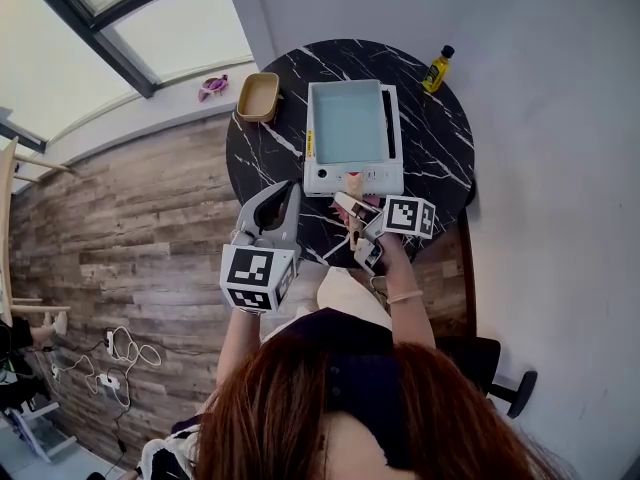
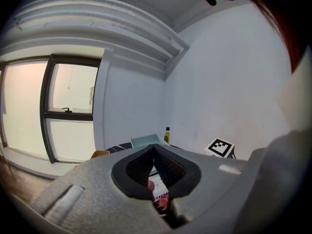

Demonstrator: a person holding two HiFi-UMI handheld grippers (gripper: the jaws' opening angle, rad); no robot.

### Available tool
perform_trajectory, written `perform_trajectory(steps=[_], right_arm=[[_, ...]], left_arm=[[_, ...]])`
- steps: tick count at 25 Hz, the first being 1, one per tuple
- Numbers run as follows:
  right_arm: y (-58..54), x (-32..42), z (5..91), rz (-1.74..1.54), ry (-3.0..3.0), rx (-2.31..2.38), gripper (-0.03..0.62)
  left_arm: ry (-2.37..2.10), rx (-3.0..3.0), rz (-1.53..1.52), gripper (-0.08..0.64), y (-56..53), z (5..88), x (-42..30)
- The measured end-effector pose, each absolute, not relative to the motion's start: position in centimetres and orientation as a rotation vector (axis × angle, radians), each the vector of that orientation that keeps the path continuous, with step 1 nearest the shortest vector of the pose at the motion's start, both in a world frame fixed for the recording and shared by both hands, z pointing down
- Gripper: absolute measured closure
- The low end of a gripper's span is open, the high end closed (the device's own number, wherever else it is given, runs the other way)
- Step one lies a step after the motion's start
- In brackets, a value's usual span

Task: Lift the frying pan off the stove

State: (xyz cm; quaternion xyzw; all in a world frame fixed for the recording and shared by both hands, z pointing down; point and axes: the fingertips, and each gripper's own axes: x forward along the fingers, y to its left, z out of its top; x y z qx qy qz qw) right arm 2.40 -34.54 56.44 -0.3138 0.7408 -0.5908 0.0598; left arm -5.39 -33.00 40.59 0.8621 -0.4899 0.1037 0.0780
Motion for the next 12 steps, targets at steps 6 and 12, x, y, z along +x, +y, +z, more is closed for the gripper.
perform_trajectory(steps=[6, 12], right_arm=[[-33.1, 2.1, 55.4, -1.773, 2.235, -0.947, 0.505], [-31.2, 2.1, 54.6, -1.753, 2.234, -0.949, 0.505]], left_arm=[[-1.469, 2.595, 0.291, 0.548, -31.3, 39.9, -5.9], [-1.468, 2.610, 0.280, 0.548, -29.4, 39.4, -6.0]])
